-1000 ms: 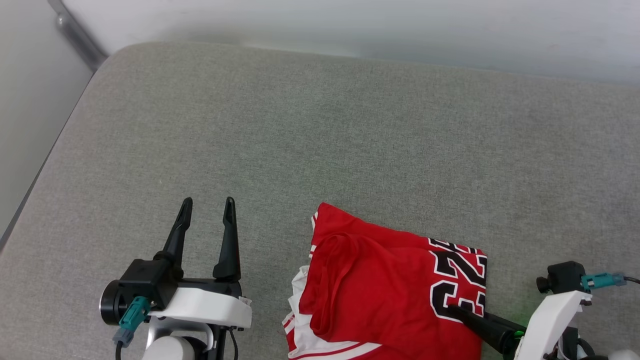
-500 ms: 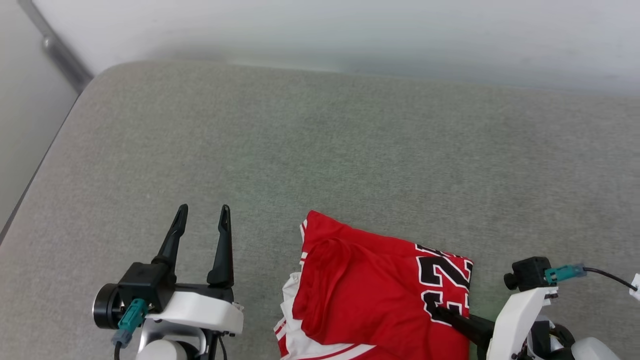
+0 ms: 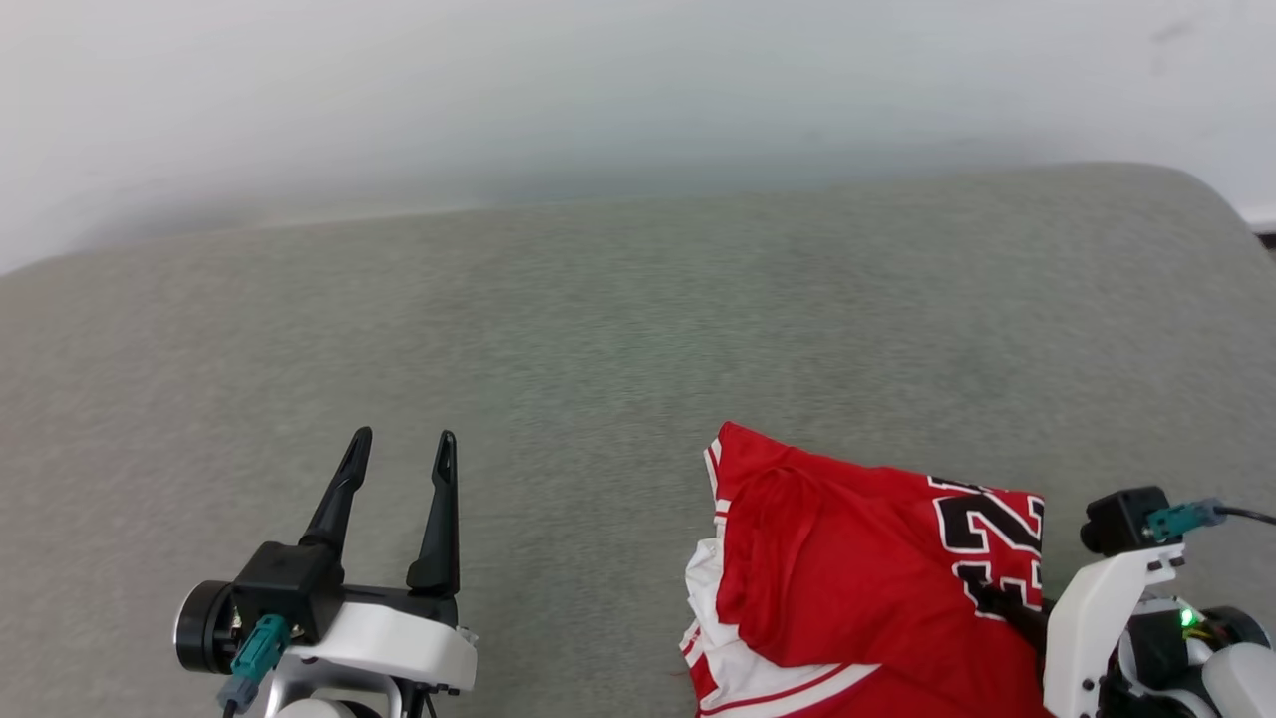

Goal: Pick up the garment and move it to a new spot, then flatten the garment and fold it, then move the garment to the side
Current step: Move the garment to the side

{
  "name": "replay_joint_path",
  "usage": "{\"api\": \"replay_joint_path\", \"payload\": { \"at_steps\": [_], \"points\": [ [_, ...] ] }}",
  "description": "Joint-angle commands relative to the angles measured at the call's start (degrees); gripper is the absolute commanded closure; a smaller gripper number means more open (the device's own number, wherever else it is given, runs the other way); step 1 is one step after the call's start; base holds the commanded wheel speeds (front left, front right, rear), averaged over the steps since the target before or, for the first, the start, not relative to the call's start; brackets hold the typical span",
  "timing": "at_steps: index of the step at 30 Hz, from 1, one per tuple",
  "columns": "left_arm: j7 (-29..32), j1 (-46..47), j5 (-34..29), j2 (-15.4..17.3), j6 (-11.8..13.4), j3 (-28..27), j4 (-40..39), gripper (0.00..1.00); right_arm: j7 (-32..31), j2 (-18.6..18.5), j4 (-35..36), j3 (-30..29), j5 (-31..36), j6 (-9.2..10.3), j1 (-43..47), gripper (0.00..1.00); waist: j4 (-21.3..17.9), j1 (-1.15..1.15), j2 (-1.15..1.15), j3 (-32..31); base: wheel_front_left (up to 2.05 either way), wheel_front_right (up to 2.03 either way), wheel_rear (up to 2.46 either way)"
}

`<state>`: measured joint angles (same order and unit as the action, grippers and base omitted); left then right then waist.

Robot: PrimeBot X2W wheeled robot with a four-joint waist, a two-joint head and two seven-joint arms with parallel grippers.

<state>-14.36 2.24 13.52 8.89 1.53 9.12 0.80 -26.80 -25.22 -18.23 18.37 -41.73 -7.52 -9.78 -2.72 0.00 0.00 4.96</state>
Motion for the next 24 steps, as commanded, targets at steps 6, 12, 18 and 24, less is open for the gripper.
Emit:
{"api": "replay_joint_path", "payload": {
  "at_steps": [6, 12, 18, 24],
  "points": [
    [0.44, 0.77, -0.09, 0.46, 0.15, 0.53, -1.54, 0.00, -0.27, 1.04, -2.16, -1.20, 2.51, 0.05, -5.47, 1.00, -13.02, 0.00, 0.00, 2.30, 0.00, 0.00, 0.00],
    [1.49, 4.74, -1.37, 1.46, -0.79, 1.78, -3.44, 0.00, 2.31, 1.83, -6.73, -1.08, 3.78, 0.05, -13.26, 1.00, -18.93, 0.00, 0.00, 7.31, 0.00, 0.00, 0.00],
    [3.49, 10.56, -3.11, 2.95, -1.85, 3.07, -6.79, 0.00, 7.32, -0.14, -12.43, -3.58, 6.13, 0.05, -21.96, 1.00, -19.50, 0.00, 0.00, 15.57, 0.00, 0.00, 0.00],
    [5.42, 16.53, -4.89, 4.39, -3.19, 4.48, -9.89, 0.00, 11.66, -3.20, -18.54, -8.64, 9.95, 0.06, -29.68, 1.00, -17.73, 0.00, 0.00, 23.95, 0.00, 0.00, 0.00]
  ]
}}
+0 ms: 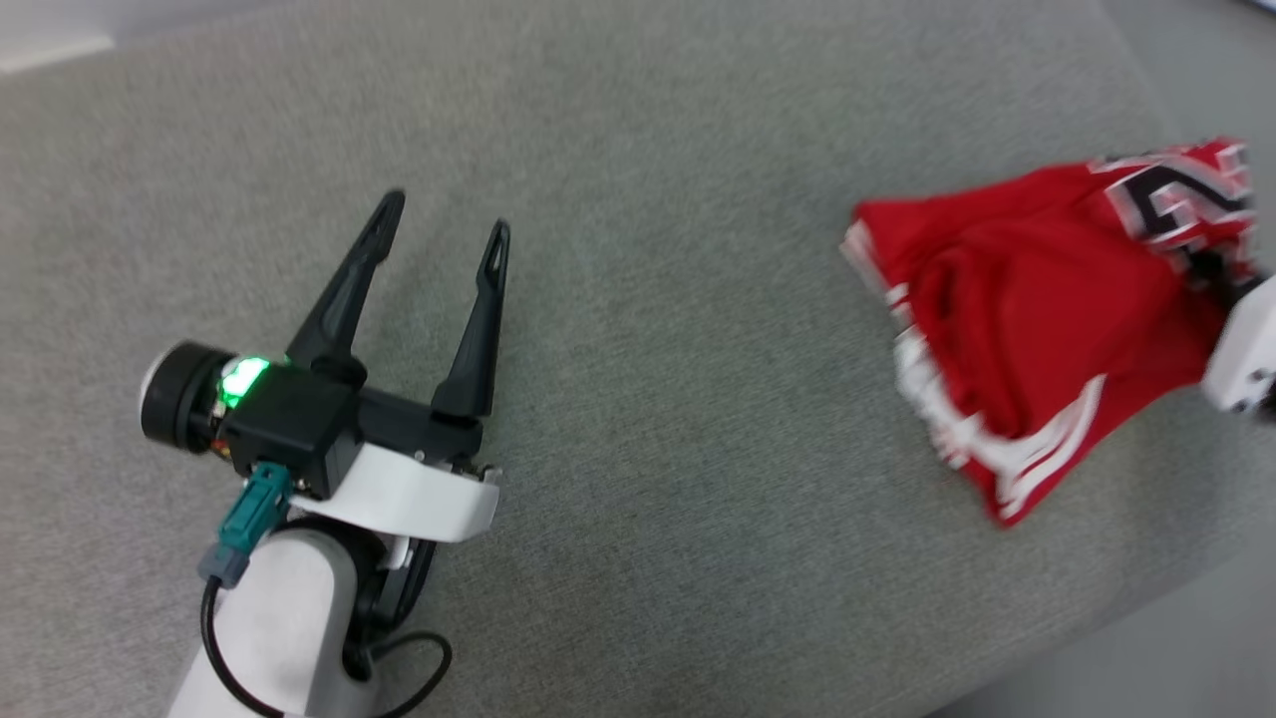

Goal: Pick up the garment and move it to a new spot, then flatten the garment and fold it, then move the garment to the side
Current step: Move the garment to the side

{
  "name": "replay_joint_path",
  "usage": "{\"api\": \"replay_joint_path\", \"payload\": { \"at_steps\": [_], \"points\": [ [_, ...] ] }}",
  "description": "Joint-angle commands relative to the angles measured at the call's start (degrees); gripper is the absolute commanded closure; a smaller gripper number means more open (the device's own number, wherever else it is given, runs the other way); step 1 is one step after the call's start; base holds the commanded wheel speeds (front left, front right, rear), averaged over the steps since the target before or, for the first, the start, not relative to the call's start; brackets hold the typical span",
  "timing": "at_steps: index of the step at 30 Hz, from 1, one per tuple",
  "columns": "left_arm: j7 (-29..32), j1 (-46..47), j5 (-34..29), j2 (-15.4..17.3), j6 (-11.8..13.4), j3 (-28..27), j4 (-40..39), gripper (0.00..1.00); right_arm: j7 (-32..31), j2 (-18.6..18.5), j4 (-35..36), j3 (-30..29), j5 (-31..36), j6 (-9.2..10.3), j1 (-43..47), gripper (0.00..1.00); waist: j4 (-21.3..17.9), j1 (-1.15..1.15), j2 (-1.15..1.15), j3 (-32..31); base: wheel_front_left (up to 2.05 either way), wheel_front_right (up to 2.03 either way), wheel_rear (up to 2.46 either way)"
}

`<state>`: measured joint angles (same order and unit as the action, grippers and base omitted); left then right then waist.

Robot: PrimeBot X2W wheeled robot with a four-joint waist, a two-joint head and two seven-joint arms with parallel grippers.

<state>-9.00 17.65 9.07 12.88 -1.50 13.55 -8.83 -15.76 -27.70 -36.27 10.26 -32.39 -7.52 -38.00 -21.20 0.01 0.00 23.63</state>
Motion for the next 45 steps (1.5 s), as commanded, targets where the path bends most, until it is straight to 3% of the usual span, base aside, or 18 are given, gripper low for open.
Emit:
{"api": "replay_joint_path", "payload": {
  "at_steps": [1, 8, 15, 17, 18, 25, 30, 37, 45],
  "points": [
    [0.31, 2.02, -0.61, 0.54, -0.47, 0.27, -0.68, 0.00, 1.47, -1.30, -1.47, -1.77, 1.39, 0.06, -2.53, 1.00, 1.14, -0.01, 0.00, 6.48, 0.00, 0.00, 0.00],
    [1.08, 6.77, -1.56, 0.83, -1.81, 2.28, -1.63, 0.00, 6.11, -5.74, -8.92, -9.74, 7.86, 0.06, -7.99, 1.00, 4.06, -0.01, 0.00, 11.56, 0.00, 0.00, 0.00],
    [1.48, 8.68, -2.11, 1.79, -2.09, 2.75, -1.42, 0.00, 11.27, -3.43, -14.37, -14.15, 11.94, 0.05, -10.55, 0.98, 5.75, -0.01, 0.00, 13.97, 0.00, 0.00, 0.00],
    [1.47, 8.51, -2.09, 2.05, -1.88, 2.64, -1.41, 0.00, 12.74, -2.81, -16.41, -15.47, 13.31, 0.05, -10.73, 0.18, 6.05, -0.01, 0.00, 13.91, 0.00, 0.00, 0.00],
    [1.43, 8.29, -1.97, 2.08, -1.79, 2.60, -1.42, 0.00, 13.49, -2.36, -17.57, -16.31, 13.92, 0.06, -10.84, 0.00, 6.18, -0.01, 0.00, 13.80, 0.00, 0.00, 0.00],
    [0.55, 5.87, -0.83, 1.83, -0.97, 2.36, -0.26, 0.00, 20.55, -2.54, -23.43, -23.43, 22.45, 0.06, -11.66, 0.00, 6.70, -0.01, 0.00, 10.55, 0.00, 0.00, 0.00],
    [-1.40, 3.20, 0.53, 0.77, -0.07, 2.28, 2.02, 0.00, 25.93, -0.93, -22.67, -27.60, 26.86, 0.06, -8.84, 0.00, 7.80, -0.01, 0.00, 5.25, 0.00, 0.00, 0.00],
    [-4.01, -1.86, 3.20, -1.52, 1.16, 1.98, 6.23, 0.00, 28.85, 3.39, -16.42, -30.54, 29.57, 0.06, -0.70, 0.00, 9.95, -0.01, 0.00, -4.24, 0.00, 0.00, 0.00],
    [-5.16, -7.83, 5.29, -2.77, 2.43, 1.50, 9.05, 0.00, 27.70, 10.54, -4.04, -29.82, 29.57, 0.06, 11.17, 0.00, 12.43, -0.01, 0.00, -10.91, 0.00, 0.00, 0.00]
  ]
}}
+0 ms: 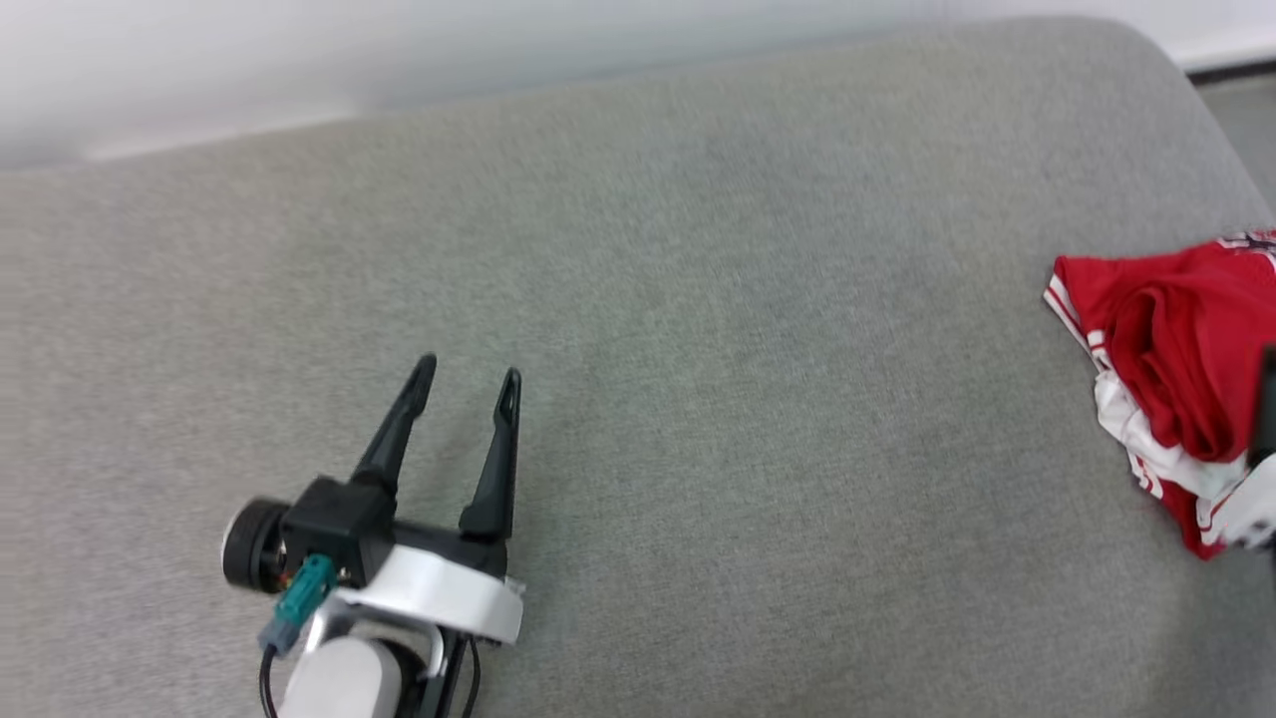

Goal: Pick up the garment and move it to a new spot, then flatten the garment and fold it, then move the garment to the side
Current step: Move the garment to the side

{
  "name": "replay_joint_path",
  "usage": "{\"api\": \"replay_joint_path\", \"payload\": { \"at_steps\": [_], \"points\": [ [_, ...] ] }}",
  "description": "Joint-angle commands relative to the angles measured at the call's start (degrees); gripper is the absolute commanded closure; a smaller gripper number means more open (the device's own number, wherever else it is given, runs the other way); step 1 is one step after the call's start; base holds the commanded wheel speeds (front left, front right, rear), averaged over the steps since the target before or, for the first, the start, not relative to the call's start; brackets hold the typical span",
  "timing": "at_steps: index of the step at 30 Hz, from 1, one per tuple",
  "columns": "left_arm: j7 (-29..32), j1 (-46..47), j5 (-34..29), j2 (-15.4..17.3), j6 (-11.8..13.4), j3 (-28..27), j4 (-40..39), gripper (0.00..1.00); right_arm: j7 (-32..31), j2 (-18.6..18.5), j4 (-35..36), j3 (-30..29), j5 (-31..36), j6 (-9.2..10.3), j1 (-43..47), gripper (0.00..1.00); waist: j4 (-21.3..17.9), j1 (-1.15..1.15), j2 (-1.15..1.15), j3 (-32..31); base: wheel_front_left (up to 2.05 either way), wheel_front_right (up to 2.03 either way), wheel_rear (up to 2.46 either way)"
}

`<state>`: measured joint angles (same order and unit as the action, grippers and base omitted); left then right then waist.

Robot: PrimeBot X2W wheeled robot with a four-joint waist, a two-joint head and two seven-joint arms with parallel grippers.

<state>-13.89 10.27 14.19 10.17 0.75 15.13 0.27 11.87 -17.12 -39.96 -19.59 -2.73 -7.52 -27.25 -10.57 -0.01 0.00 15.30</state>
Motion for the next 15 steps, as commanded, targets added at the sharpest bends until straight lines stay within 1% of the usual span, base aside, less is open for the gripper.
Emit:
{"api": "replay_joint_path", "payload": {
  "at_steps": [1, 6, 8, 10, 15],
  "points": [
    [-0.39, -1.33, 0.40, -0.26, 0.35, -0.15, 0.43, 0.00, -0.49, 1.27, 1.94, 0.37, -0.31, 0.05, 2.39, 0.00, 2.19, 0.01, 0.00, -3.44, 0.00, 0.00, 0.00],
    [-0.86, -5.06, 1.71, -0.83, 1.53, -1.44, 2.36, 0.00, -3.88, 7.04, 14.00, 2.82, -1.33, 0.05, 11.86, 0.00, 4.30, 0.01, 0.00, -7.11, 0.00, 0.00, 0.00],
    [-0.93, -6.36, 2.10, -0.76, 2.00, -2.15, 2.72, 0.00, -4.96, 9.07, 18.90, 4.81, -2.67, 0.05, 15.23, 0.00, 5.23, 0.01, 0.00, -8.30, 0.00, 0.00, 0.00],
    [-0.98, -7.56, 2.35, -0.68, 2.47, -2.82, 2.97, 0.00, -6.23, 10.32, 23.34, 6.72, -4.04, 0.05, 18.62, 0.00, 6.28, 0.01, 0.00, -9.58, 0.00, 0.00, 0.00],
    [-1.18, -10.32, 2.69, -0.22, 3.77, -4.62, 3.42, 0.00, -9.56, 11.78, 32.26, 10.66, -6.08, 0.05, 25.19, 0.00, 8.87, 0.01, 0.00, -12.68, 0.00, 0.00, 0.00]
  ]
}}
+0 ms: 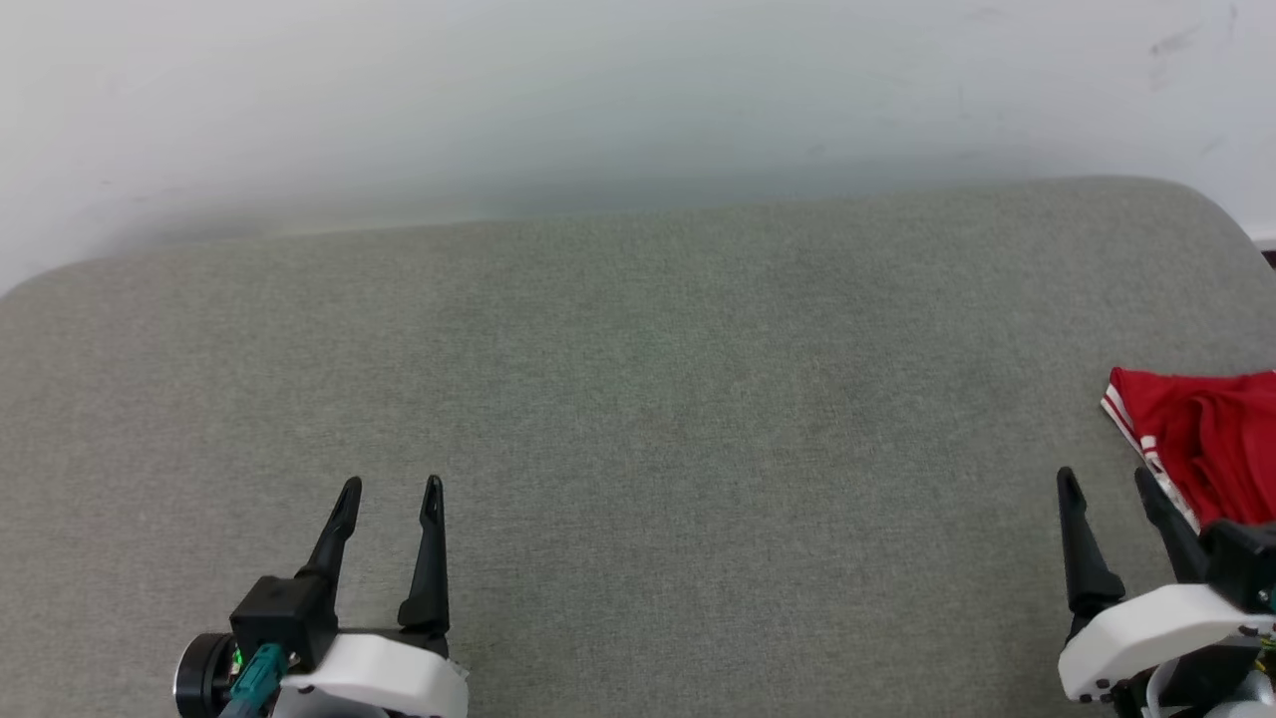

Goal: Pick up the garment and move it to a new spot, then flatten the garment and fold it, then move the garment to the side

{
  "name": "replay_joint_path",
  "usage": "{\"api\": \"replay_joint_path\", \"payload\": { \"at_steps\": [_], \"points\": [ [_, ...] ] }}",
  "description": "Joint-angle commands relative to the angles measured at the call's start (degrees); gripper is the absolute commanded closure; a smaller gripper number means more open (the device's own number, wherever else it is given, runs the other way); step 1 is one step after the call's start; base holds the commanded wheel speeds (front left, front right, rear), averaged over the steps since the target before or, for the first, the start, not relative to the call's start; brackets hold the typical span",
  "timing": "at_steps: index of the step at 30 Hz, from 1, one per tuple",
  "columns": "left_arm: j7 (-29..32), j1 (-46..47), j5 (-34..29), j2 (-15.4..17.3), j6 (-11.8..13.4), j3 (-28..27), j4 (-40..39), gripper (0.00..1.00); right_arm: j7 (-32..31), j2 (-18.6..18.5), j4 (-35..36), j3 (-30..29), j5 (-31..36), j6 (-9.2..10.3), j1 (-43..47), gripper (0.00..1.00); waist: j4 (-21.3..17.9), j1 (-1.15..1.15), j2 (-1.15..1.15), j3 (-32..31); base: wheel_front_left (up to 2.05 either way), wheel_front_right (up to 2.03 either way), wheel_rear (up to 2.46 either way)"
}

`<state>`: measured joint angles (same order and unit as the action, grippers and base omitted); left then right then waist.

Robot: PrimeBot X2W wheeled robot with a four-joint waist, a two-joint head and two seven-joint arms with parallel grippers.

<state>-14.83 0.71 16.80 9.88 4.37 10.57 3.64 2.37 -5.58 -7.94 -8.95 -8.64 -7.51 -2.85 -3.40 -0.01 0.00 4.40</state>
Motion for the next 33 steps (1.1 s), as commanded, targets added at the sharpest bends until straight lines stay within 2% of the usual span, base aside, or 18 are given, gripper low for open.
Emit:
{"api": "replay_joint_path", "payload": {
  "at_steps": [1, 6, 16, 33],
  "points": [
    [-0.27, -1.33, -0.01, 0.20, 0.27, -0.31, 0.08, 0.00, -0.54, 0.42, 1.67, 0.61, -0.46, 0.04, 2.00, 0.00, 2.18, 0.01, 0.00, -2.54, 0.00, 0.00, 0.00],
    [-0.35, -4.43, 0.14, 1.02, 1.20, -1.78, -0.04, 0.00, -3.08, 1.27, 7.89, 3.74, -0.22, 0.04, 5.97, 0.00, 3.93, 0.01, 0.00, -5.19, 0.00, 0.00, 0.00],
    [-0.46, -6.85, -0.36, 1.23, 0.44, -2.42, 1.11, 0.00, -4.78, 1.63, 14.35, 5.47, 1.78, 0.04, 9.47, 0.00, 4.40, 0.01, 0.00, -7.61, 0.00, 0.00, 0.00],
    [-0.43, -6.28, -1.24, 0.10, -1.12, -3.84, 3.55, 0.00, -4.32, 2.10, 16.40, 7.36, 1.61, 0.04, 10.19, 0.00, 3.44, 0.01, 0.00, -8.16, 0.00, 0.00, 0.00]
  ]
}}
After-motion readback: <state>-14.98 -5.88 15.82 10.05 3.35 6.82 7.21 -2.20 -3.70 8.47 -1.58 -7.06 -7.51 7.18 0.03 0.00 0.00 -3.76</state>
